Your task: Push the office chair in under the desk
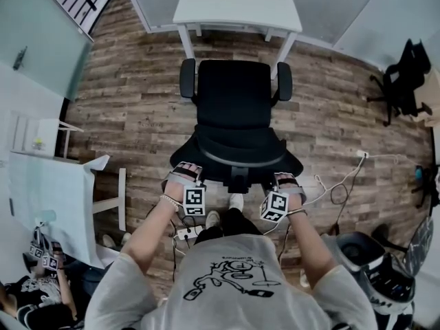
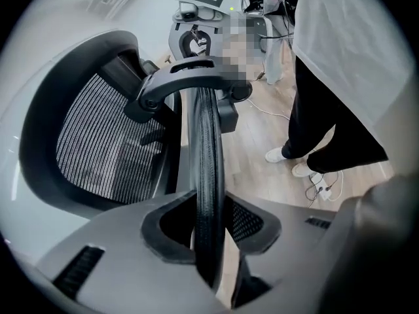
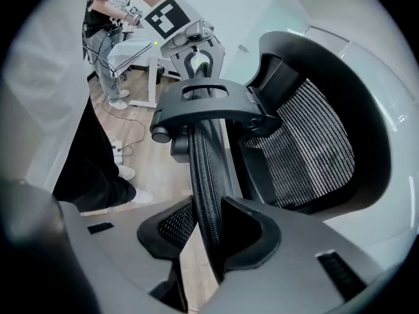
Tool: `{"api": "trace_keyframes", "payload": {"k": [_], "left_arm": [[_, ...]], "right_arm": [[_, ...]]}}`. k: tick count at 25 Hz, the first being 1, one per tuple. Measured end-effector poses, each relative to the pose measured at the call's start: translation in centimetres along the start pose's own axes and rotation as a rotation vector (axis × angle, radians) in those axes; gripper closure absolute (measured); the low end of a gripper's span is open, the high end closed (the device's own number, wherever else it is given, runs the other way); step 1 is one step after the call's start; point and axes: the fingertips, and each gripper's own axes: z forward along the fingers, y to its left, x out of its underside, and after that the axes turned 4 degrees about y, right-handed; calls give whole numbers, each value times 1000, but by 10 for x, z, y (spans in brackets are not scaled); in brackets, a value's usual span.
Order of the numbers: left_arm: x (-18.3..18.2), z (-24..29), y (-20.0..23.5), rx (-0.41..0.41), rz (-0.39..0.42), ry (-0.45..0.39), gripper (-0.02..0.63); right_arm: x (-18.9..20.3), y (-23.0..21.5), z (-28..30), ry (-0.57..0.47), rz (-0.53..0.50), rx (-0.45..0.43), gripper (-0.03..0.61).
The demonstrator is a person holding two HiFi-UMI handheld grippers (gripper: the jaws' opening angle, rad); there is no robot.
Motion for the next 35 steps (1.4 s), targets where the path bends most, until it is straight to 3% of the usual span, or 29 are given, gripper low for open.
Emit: {"api": "trace_keyframes", "payload": {"k": [16, 35], "left_arm": [[17, 32, 60, 7, -40, 42, 506], [5, 65, 107, 1, -109, 60, 506]], "right_arm": [[-8, -60, 29, -14, 19, -30, 439], [11, -114, 51, -29, -5, -34, 439]]}}
